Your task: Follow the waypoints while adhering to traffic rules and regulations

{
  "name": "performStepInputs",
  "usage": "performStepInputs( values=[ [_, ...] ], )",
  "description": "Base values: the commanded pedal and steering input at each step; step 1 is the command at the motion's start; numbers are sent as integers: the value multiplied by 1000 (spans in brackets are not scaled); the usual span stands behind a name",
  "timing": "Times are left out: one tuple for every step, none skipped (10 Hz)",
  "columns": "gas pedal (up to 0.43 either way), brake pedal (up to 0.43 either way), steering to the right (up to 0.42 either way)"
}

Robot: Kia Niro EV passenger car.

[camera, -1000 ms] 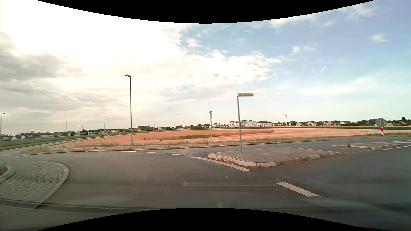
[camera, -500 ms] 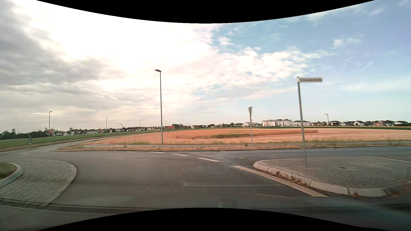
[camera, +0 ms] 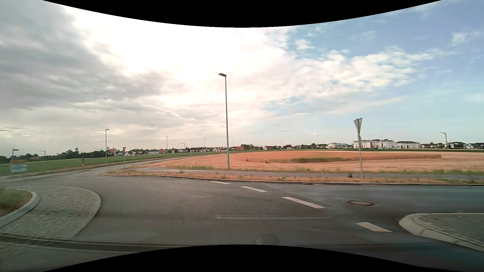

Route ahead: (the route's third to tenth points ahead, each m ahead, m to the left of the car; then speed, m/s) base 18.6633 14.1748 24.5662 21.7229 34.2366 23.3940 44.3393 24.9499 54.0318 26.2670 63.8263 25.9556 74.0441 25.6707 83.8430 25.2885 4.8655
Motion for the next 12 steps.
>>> performStepInputs(
  values=[
    [118,0,-333],
    [118,0,-333],
    [118,0,-331],
    [118,0,-331],
    [118,0,-330],
    [118,0,-332],
    [118,0,-334],
    [118,0,-336],
    [118,0,-336],
    [118,0,-334],
    [118,0,-320],
    [118,0,-289]
  ],
)
